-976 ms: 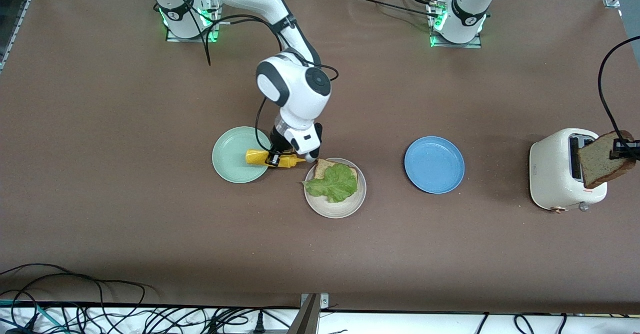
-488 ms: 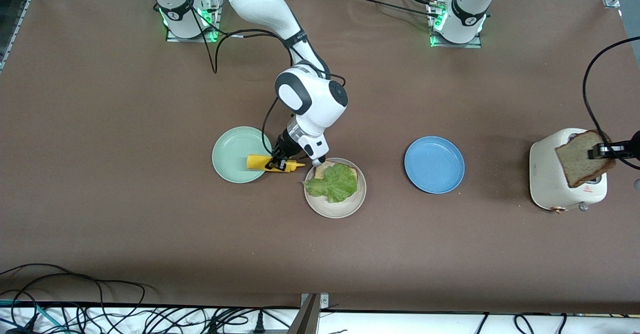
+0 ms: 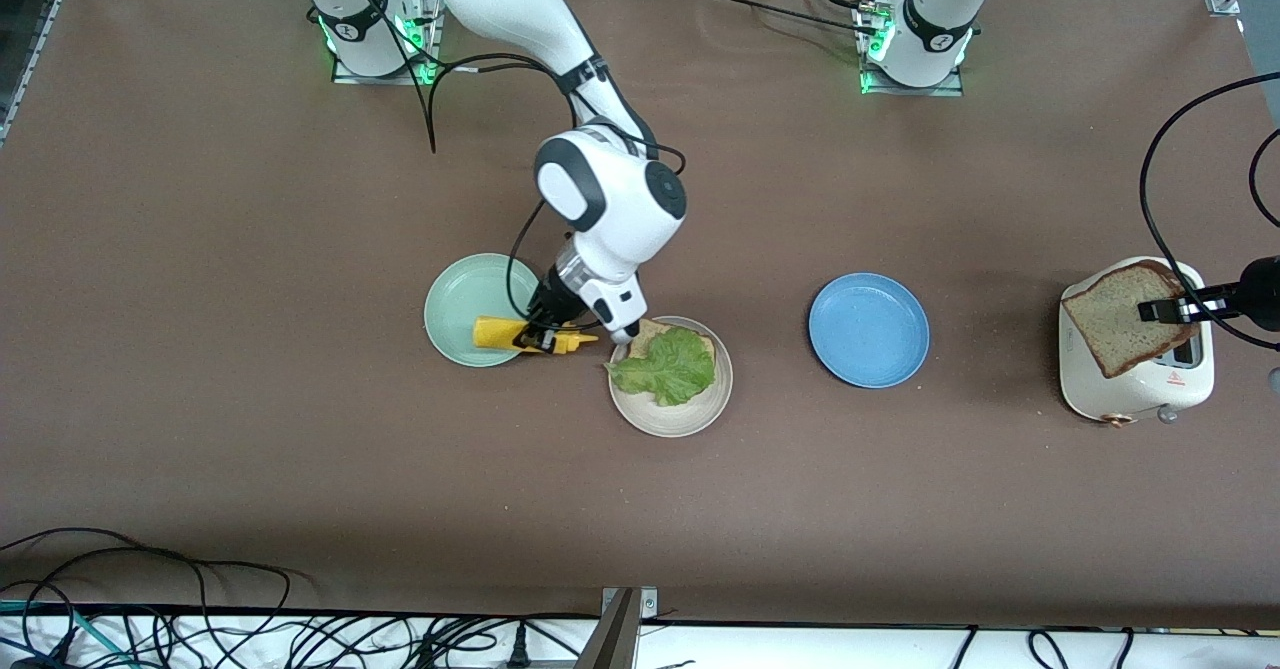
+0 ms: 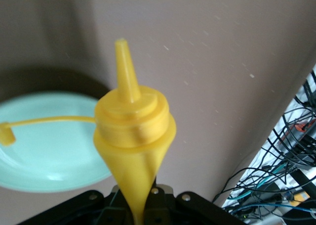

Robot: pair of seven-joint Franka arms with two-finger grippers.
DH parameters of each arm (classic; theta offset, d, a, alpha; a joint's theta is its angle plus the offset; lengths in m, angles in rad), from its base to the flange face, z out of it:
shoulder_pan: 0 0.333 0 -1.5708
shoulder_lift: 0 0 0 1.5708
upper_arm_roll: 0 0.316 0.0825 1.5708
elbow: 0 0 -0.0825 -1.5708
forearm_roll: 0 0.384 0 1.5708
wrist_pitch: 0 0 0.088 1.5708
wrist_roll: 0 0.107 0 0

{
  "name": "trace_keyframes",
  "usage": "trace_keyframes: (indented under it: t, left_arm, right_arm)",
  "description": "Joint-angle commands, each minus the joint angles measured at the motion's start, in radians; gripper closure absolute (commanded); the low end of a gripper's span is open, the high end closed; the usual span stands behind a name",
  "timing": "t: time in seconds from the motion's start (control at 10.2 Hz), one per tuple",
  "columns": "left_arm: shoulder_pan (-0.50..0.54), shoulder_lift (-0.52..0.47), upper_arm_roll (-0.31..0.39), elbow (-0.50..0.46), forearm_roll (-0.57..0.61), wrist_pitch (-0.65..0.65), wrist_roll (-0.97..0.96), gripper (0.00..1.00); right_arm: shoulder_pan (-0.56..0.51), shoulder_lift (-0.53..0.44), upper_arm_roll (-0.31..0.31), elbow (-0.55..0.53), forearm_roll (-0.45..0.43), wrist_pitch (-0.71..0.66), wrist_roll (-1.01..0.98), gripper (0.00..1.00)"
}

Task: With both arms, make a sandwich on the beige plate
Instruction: 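Tilt the mustard nozzle down over the lettuce with the right gripper, then return the mustard to the table while the left gripper carries toast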

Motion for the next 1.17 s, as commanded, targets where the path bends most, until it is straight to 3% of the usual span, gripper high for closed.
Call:
trace_keyframes:
  t: [0.0, 0.29, 0.49, 0.68, 0.78, 0.98, 1.07]
  left_arm:
    - [0.006, -0.012, -0.001, 0.011, -0.026, -0.022, -0.016, 1.0]
    - [-0.012, -0.012, -0.007, 0.009, -0.043, -0.025, -0.016, 1.0]
    - [-0.055, -0.012, -0.011, 0.008, -0.049, -0.045, -0.03, 1.0]
    - [-0.1, -0.012, -0.023, 0.008, -0.086, -0.053, -0.162, 1.0]
    - [-0.12, -0.012, -0.044, 0.003, -0.124, -0.053, -0.247, 1.0]
    - [-0.125, -0.005, -0.139, -0.003, -0.17, -0.051, -0.265, 1.0]
    - [-0.122, 0.005, -0.197, -0.006, -0.204, -0.05, -0.258, 1.0]
  right_arm:
    - [-0.123, -0.144, 0.009, -0.014, 0.112, -0.062, -0.22, 1.0]
    - [-0.304, -0.275, 0.009, -0.094, 0.335, -0.062, -0.474, 1.0]
    - [-0.42, -0.344, 0.009, -0.198, 0.562, -0.051, -0.638, 1.0]
    - [-0.526, -0.387, 0.009, -0.295, 0.722, -0.054, -0.848, 1.0]
    - [-0.577, -0.422, 0.009, -0.383, 0.817, -0.05, -0.913, 1.0]
    - [-0.723, -0.441, 0.009, -0.561, 1.093, -0.065, -1.172, 1.0]
    - [-0.778, -0.432, 0.009, -0.626, 1.152, -0.07, -1.276, 1.0]
